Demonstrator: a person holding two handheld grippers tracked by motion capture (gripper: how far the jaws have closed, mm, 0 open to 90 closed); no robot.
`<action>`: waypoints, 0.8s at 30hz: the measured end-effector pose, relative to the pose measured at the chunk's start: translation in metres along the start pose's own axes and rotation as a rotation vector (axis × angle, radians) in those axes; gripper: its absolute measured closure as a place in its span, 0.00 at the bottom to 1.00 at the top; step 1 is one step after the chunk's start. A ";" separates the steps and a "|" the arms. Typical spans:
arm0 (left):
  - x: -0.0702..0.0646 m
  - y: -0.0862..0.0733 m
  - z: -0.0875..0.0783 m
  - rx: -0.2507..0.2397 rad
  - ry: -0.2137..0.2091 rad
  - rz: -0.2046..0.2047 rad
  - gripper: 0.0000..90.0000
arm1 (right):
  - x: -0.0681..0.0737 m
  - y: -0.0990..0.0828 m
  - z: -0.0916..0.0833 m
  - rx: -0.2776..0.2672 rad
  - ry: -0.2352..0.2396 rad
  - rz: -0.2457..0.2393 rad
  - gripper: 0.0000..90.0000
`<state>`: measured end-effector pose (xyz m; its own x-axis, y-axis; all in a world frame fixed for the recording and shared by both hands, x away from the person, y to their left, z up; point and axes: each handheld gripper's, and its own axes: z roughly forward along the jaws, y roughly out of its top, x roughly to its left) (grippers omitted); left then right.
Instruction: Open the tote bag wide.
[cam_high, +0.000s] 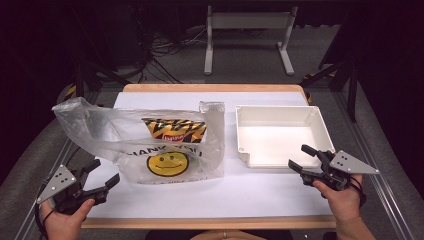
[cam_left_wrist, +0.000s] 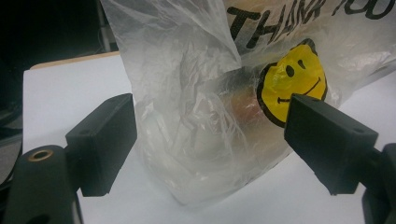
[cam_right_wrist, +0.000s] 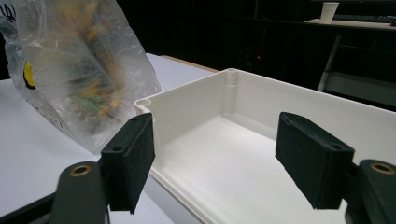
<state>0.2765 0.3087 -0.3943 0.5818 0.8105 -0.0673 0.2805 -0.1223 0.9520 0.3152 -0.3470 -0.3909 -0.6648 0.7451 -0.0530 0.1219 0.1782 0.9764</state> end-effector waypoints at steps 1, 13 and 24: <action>0.000 0.000 0.000 -0.001 -0.003 -0.002 0.20 | 0.000 0.000 0.000 0.000 0.000 0.000 0.32; -0.003 0.003 0.002 0.013 -0.023 -0.002 0.13 | 0.004 0.004 0.002 -0.003 0.028 0.007 0.31; -0.002 0.017 -0.007 -0.020 0.000 -0.026 0.11 | 0.009 0.006 0.009 0.004 0.066 0.027 0.29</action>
<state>0.2749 0.3088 -0.3761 0.5750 0.8130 -0.0919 0.2799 -0.0900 0.9558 0.3166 -0.3333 -0.3876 -0.7085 0.7056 -0.0126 0.1434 0.1614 0.9764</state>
